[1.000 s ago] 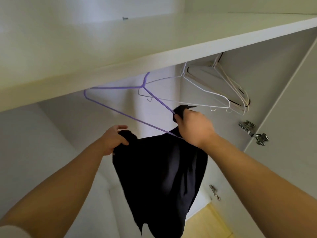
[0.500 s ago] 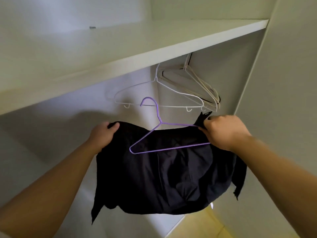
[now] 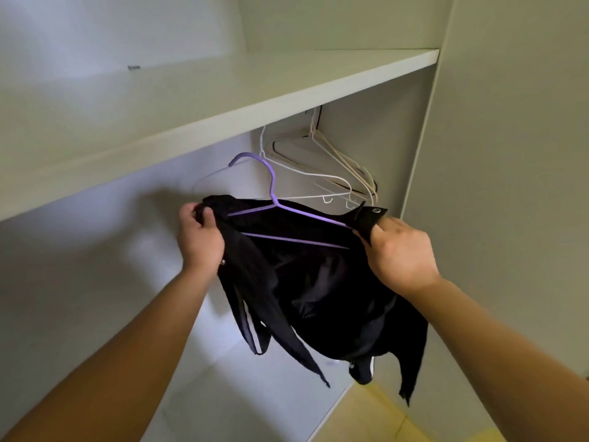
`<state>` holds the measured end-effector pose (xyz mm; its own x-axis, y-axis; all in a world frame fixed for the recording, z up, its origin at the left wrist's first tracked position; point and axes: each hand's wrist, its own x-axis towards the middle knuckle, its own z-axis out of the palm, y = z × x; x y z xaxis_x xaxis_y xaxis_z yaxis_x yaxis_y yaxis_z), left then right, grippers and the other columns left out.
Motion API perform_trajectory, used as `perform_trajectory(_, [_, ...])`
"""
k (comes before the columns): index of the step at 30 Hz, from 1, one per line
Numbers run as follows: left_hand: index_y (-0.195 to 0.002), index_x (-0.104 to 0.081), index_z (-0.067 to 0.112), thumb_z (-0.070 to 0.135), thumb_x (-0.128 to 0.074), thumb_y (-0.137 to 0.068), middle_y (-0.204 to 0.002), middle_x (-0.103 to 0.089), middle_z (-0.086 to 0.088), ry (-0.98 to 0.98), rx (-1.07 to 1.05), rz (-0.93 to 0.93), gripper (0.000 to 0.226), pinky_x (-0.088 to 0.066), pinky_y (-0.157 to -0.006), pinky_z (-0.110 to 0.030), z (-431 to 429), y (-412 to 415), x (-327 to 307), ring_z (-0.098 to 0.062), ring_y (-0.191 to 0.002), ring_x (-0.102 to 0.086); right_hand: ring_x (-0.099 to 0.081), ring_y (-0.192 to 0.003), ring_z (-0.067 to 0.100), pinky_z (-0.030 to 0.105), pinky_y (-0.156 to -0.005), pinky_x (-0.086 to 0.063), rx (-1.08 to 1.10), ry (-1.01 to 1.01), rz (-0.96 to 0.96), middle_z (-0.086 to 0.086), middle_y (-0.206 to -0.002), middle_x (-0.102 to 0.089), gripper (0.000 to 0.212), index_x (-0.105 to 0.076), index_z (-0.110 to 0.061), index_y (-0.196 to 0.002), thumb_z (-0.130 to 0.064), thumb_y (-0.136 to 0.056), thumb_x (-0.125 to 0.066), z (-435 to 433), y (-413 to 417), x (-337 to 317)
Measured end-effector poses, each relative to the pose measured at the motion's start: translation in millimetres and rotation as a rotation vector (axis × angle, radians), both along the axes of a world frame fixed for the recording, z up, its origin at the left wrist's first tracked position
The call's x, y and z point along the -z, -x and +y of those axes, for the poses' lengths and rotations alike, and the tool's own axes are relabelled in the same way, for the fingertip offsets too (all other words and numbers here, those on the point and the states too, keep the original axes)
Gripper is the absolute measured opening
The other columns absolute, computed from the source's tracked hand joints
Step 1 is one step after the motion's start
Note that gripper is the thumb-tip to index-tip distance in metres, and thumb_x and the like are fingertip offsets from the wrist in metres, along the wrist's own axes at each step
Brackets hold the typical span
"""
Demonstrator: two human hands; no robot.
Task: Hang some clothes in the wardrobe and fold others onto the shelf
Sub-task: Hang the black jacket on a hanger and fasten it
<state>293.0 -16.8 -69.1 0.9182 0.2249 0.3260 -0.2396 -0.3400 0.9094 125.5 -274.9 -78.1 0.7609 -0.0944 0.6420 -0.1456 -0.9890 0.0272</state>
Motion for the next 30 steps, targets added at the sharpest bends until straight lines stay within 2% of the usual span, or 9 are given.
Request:
perform_trajectory(3, [-0.115,-0.054,0.014,0.018,-0.052,-0.100,-0.097,-0.059,0.004,-0.002,0.197,-0.048,0.015,-0.043,-0.082,-0.026,-17,6,-10,-0.021,-0.094,-0.059,-0.057,-0.057,0.030,0.024,-0.040,-0.034,-0.004,0.000,-0.040,0.003,-0.067,-0.059,0.021,-0.069,-0.014,-0.094,-0.014,-0.077,-0.081,1,0,-2])
perform_trajectory(6, [-0.103,-0.052,0.023,0.016,-0.053,-0.098,-0.085,-0.057,0.015,-0.117,0.444,-0.074,0.008,-0.041,-0.077,-0.026,-39,24,-16,-0.003,-0.078,-0.054,-0.057,-0.056,0.030,0.022,-0.043,-0.027,0.009,0.011,-0.057,0.003,-0.066,-0.058,0.023,-0.067,-0.014,-0.090,-0.013,-0.073,-0.083,4,-2,0])
perform_trajectory(11, [-0.091,-0.061,0.033,0.033,-0.059,-0.080,-0.088,-0.064,0.010,-0.077,0.739,0.014,0.011,-0.044,-0.083,-0.029,-46,40,-25,-0.014,-0.086,-0.059,-0.062,-0.066,0.029,0.024,-0.042,-0.036,0.035,-0.056,-0.059,0.001,-0.077,-0.064,0.027,-0.069,-0.025,-0.109,-0.016,-0.084,-0.075,-3,6,1])
perform_trajectory(16, [-0.085,-0.062,0.026,0.037,-0.067,-0.089,-0.078,-0.065,0.007,-0.387,0.496,-0.087,0.013,-0.048,-0.071,-0.031,-56,42,-11,-0.015,-0.075,-0.060,-0.061,-0.091,0.039,0.038,-0.066,-0.045,0.086,-0.328,0.240,0.011,-0.107,-0.061,0.029,-0.057,-0.009,-0.109,-0.033,-0.105,-0.042,4,-3,-17])
perform_trajectory(19, [-0.081,-0.059,0.023,0.034,-0.067,-0.090,-0.070,-0.062,0.006,-0.479,0.441,-0.070,0.015,-0.047,-0.065,-0.034,-57,42,1,-0.019,-0.068,-0.058,-0.058,-0.094,0.037,0.039,-0.079,-0.046,0.026,-0.727,-0.026,0.016,-0.106,-0.059,0.030,-0.061,0.002,-0.101,-0.026,-0.103,-0.049,15,-2,-39])
perform_trajectory(22, [-0.082,-0.057,0.024,0.035,-0.066,-0.091,-0.070,-0.060,0.009,-0.525,0.400,-0.099,0.017,-0.039,-0.058,-0.029,-60,45,1,-0.016,-0.067,-0.058,-0.052,-0.082,0.021,0.029,-0.073,-0.041,-0.181,-0.678,-0.349,0.011,-0.099,-0.054,0.022,-0.060,0.004,-0.091,-0.017,-0.098,-0.057,53,10,-48])
perform_trajectory(24, [-0.082,-0.056,0.026,0.034,-0.064,-0.091,-0.073,-0.061,0.010,-0.529,0.388,-0.108,0.014,-0.038,-0.059,-0.029,-63,45,-5,-0.015,-0.071,-0.059,-0.050,-0.078,0.018,0.027,-0.068,-0.041,-0.335,-0.618,-0.359,0.004,-0.102,-0.049,0.012,-0.058,-0.007,-0.100,-0.019,-0.097,-0.056,85,24,-36])
perform_trajectory(27, [-0.084,-0.060,0.024,0.036,-0.064,-0.088,-0.077,-0.066,0.006,-0.431,0.390,-0.155,0.013,-0.048,-0.065,-0.035,-62,43,-17,-0.019,-0.071,-0.060,-0.057,-0.074,0.029,0.038,-0.063,-0.053,-0.409,-0.420,0.109,0.001,-0.116,-0.043,0.031,-0.047,-0.025,-0.127,-0.028,-0.096,-0.054,105,39,9])
perform_trajectory(30, [-0.085,-0.062,0.028,0.037,-0.067,-0.088,-0.081,-0.067,0.007,-0.434,0.411,-0.216,0.011,-0.048,-0.068,-0.036,-55,49,-25,-0.017,-0.069,-0.059,-0.060,-0.108,0.030,0.041,-0.094,-0.051,-0.322,-0.411,0.762,0.000,-0.141,-0.039,0.055,-0.040,-0.032,-0.146,-0.053,-0.097,-0.050,89,37,29])
